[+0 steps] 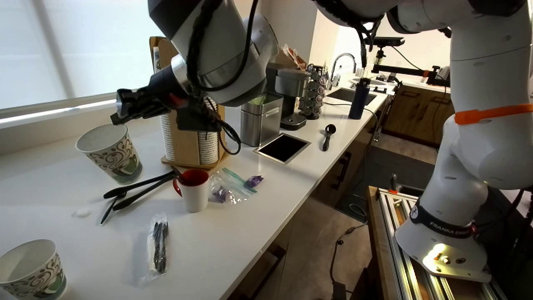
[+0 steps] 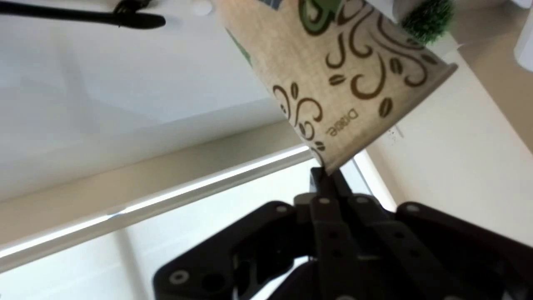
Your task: Bring the paper cup closer to the smaller plastic bag
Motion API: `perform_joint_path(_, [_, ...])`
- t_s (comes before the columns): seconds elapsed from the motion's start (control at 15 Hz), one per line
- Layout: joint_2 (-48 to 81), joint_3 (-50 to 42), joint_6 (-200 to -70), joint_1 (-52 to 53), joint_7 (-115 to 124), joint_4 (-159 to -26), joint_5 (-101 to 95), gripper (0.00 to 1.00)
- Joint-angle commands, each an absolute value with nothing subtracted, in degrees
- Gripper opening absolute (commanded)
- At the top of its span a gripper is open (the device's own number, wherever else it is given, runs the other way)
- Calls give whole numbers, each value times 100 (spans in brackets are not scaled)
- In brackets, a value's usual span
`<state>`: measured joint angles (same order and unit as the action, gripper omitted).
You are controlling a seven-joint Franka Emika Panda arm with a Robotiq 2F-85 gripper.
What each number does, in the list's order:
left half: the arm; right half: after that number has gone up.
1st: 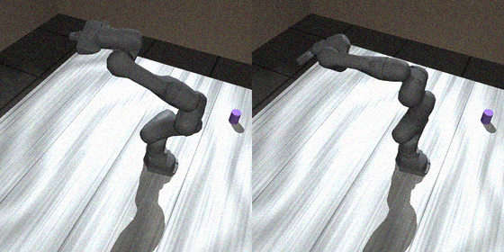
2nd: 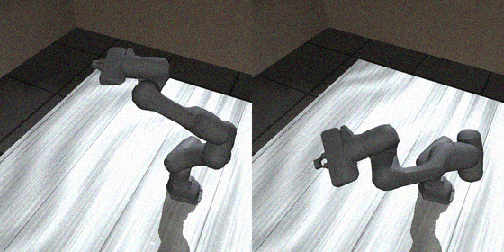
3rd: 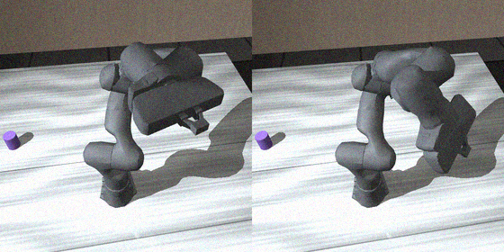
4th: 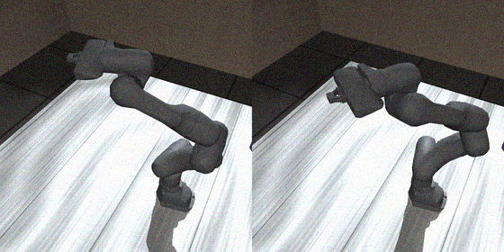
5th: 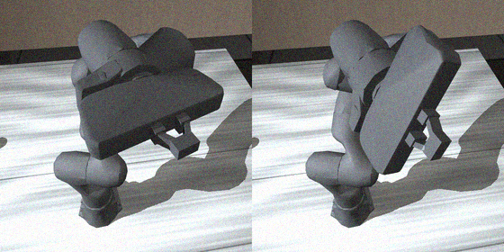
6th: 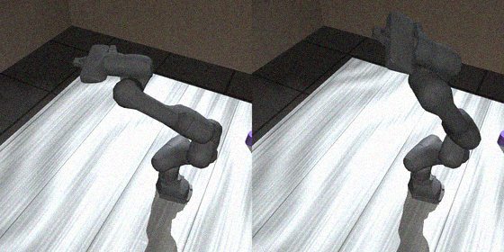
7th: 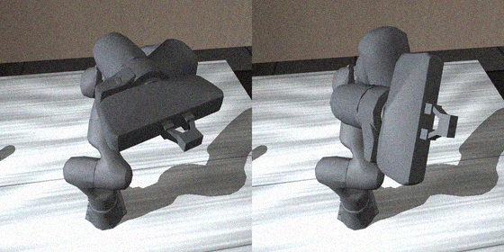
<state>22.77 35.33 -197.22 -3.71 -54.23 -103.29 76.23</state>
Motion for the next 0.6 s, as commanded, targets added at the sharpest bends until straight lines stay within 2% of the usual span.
perform_joint_path(0.0, [2416, 2524, -20611, 780, -4215, -10296, 6675, 1])
perform_joint_path(0.07, [2474, 2378, -20828, 935, -3938, -10375, 6484, 1])
perform_joint_path(0.13, [2755, 3060, -21263, 459, -4318, -10264, 6661, 1])
perform_joint_path(0.53, [2750, 2850, -21156, 636, -4283, -10365, 6790, 3])
